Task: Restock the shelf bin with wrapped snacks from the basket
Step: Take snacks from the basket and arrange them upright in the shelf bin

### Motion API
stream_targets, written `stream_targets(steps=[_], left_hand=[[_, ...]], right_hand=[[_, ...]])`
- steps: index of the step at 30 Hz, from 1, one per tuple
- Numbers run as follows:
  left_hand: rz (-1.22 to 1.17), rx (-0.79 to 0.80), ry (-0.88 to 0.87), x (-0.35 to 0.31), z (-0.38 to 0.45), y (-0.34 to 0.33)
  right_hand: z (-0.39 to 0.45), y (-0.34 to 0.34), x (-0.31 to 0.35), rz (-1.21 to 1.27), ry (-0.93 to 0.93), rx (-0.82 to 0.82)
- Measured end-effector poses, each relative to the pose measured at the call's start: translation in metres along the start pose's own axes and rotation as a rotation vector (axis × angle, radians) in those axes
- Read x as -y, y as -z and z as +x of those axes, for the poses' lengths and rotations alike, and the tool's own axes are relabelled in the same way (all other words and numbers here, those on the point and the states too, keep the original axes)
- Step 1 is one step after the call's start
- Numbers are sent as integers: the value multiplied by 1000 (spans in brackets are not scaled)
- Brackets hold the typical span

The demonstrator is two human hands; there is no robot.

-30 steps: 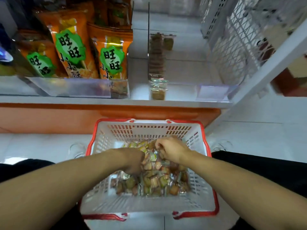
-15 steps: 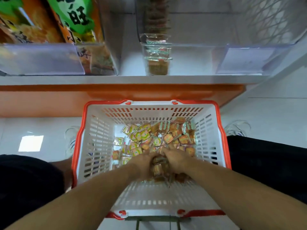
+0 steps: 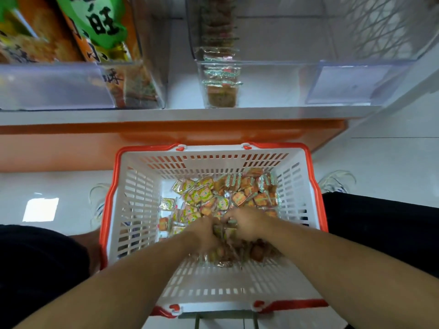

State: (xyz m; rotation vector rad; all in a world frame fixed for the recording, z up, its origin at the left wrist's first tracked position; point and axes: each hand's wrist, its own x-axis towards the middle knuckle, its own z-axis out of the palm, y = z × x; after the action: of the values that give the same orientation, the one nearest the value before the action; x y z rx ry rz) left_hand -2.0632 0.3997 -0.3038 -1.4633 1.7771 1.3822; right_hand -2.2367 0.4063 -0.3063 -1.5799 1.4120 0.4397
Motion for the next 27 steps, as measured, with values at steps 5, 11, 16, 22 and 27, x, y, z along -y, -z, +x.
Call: stream_targets(steps=[5,11,16,22,27], left_hand=[[-294,31,15,-10,-21,56],[-355,247,-54,-63,-95,159],[-583,261,-242,-110,-188,218],[-1123,-5,-531,-129,-243,230],[-1472,-217,-619,-145,-231,219]], right_hand=[[-36,80,38,-110,21,7],[-139,189,112,-405,205,-78],[-239,252,138,150,474,-218],[-255,257,133,779,576,-530],[-230,241,135,1020,522,-621]])
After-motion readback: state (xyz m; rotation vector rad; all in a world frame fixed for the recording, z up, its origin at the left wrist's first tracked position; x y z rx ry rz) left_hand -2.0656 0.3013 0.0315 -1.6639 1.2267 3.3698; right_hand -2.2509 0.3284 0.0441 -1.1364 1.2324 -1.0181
